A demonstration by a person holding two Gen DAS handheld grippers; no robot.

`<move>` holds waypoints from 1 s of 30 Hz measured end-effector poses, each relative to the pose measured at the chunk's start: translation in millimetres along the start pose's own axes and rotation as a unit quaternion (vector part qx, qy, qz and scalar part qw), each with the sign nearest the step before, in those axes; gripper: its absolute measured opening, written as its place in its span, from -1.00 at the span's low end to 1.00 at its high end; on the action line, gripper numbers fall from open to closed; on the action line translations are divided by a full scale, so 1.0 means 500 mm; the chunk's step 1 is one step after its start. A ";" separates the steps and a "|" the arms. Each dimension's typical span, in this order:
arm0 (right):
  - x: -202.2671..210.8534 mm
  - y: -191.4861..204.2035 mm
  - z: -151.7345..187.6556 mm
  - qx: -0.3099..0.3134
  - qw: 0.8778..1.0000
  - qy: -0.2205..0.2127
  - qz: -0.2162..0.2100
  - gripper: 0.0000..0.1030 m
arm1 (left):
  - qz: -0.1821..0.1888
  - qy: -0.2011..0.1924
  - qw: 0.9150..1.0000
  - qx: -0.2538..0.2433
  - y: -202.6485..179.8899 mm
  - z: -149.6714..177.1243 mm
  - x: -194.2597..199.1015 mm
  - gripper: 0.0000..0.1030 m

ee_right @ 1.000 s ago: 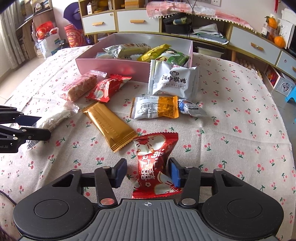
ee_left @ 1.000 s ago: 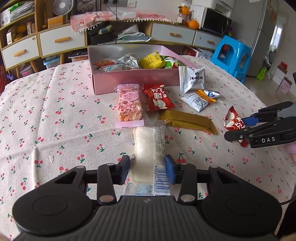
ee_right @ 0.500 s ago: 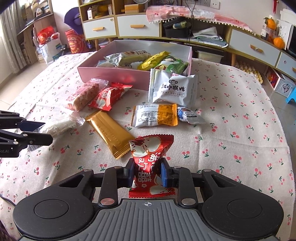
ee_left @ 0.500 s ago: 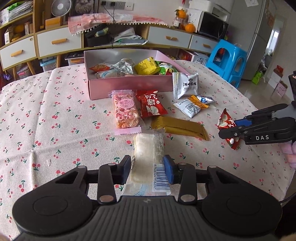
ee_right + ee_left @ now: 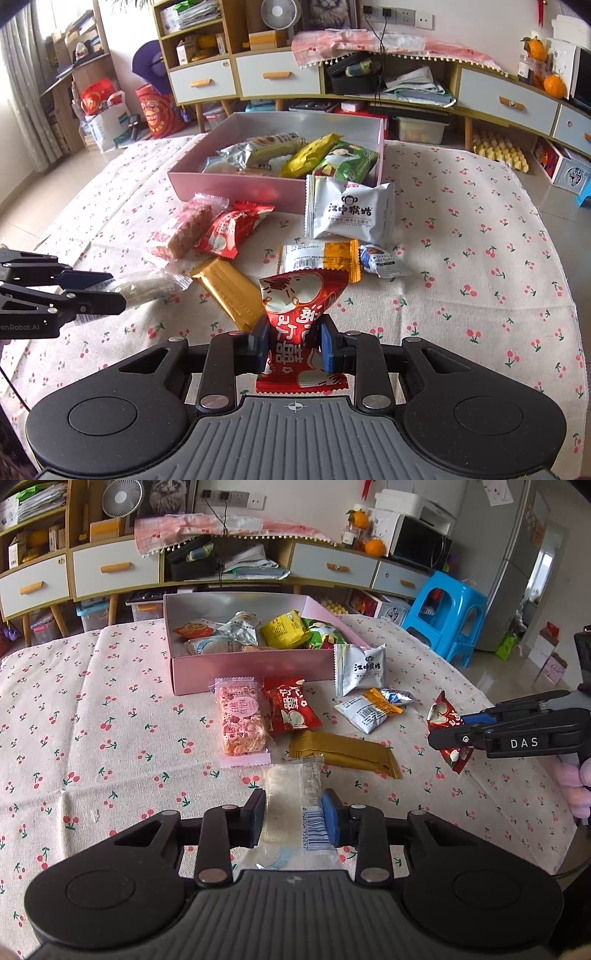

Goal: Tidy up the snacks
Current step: 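Carry both packets over the pink box and open both grippers to drop them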

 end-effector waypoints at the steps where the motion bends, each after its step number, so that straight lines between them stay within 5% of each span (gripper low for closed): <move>1: 0.002 -0.002 -0.004 -0.004 1.000 -0.002 -0.001 -0.51 | 0.000 0.001 1.000 0.001 0.000 -0.001 0.000 -0.43; 21: -0.009 -0.007 -0.081 -0.054 0.998 -0.024 -0.018 -0.51 | 0.012 0.004 0.999 0.042 0.007 -0.056 -0.007 -0.74; 23: -0.013 -0.012 -0.087 -0.060 0.998 -0.022 -0.020 -0.51 | 0.010 0.005 0.999 0.040 0.006 -0.058 -0.008 -0.99; 25: -0.015 -0.014 -0.090 -0.064 0.997 -0.021 -0.023 -0.51 | 0.008 0.010 0.999 0.041 0.005 -0.059 -0.011 -0.99; 28: -0.021 -0.016 -0.089 -0.072 0.997 -0.015 -0.032 -0.51 | 0.009 0.032 0.999 0.032 0.000 -0.052 -0.021 -0.85; 30: -0.028 -0.014 -0.082 -0.075 0.996 -0.004 -0.038 -0.51 | 0.003 0.037 0.999 0.035 0.000 -0.043 -0.029 -0.41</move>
Point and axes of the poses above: each gripper's, at about its wrist camera, not at the fingertips, and x roughly against the way its jaws point, y to its left, z to its underside, the point moved 5 cm from there along -x, roughly the way its jaws point, and after that the axes turned 7 degrees about -z, right-handed, at the moved point
